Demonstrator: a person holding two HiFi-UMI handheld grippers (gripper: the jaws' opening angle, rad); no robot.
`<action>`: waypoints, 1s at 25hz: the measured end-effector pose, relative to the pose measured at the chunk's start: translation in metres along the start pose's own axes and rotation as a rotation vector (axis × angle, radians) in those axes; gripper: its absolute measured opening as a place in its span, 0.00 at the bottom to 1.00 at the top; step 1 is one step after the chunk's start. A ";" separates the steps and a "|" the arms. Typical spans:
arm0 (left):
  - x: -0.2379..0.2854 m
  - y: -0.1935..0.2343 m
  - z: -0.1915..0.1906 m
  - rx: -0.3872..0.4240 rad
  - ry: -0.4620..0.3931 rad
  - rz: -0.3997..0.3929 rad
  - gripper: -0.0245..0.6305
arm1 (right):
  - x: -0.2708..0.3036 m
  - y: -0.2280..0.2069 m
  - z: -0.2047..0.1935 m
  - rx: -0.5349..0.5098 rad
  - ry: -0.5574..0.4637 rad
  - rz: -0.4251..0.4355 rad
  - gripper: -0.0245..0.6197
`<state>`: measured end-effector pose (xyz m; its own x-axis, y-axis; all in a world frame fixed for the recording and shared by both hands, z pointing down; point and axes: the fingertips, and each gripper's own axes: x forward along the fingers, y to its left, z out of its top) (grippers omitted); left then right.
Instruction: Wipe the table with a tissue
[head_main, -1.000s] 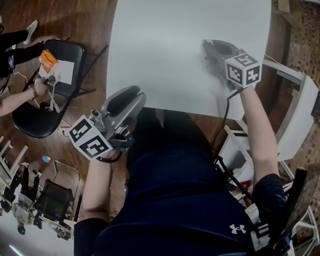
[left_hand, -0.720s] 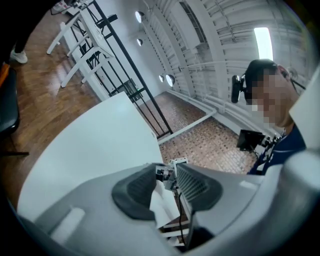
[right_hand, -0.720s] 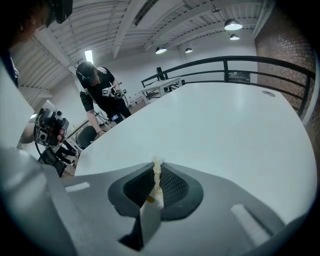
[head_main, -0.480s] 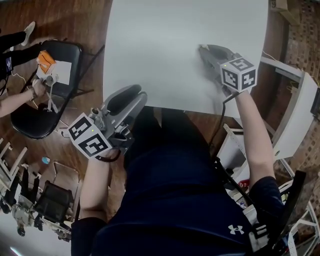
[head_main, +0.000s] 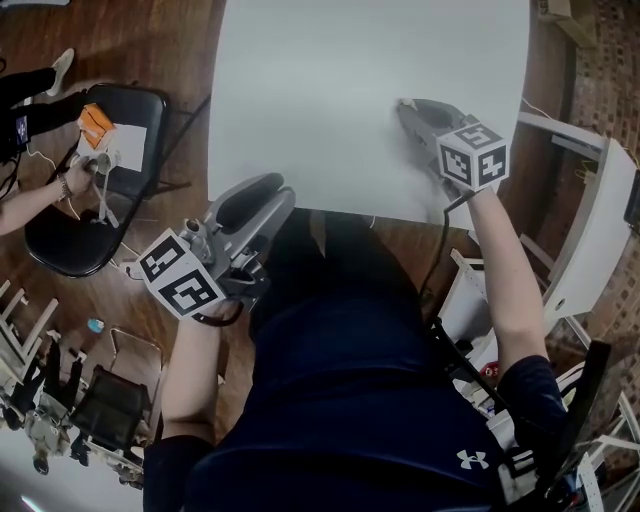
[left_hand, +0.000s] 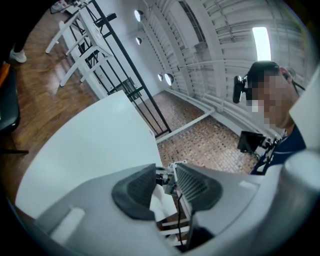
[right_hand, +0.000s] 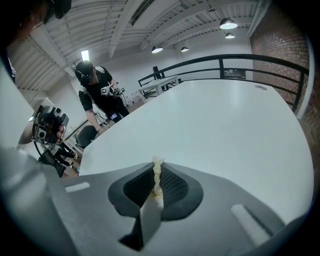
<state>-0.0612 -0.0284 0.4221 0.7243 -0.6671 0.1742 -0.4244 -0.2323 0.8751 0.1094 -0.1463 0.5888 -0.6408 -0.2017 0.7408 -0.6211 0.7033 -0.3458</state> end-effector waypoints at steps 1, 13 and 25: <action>0.000 -0.002 -0.001 0.002 0.001 -0.001 0.24 | -0.002 0.000 -0.002 0.002 -0.001 0.000 0.08; 0.001 -0.010 -0.013 0.011 0.020 -0.013 0.24 | -0.010 0.007 -0.021 0.012 0.002 -0.003 0.08; 0.015 -0.034 -0.029 0.047 0.067 -0.032 0.24 | -0.038 0.020 -0.061 0.035 0.016 -0.005 0.08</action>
<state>-0.0198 -0.0098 0.4077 0.7721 -0.6102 0.1775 -0.4244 -0.2873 0.8587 0.1485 -0.0830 0.5883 -0.6307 -0.1940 0.7514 -0.6396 0.6783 -0.3617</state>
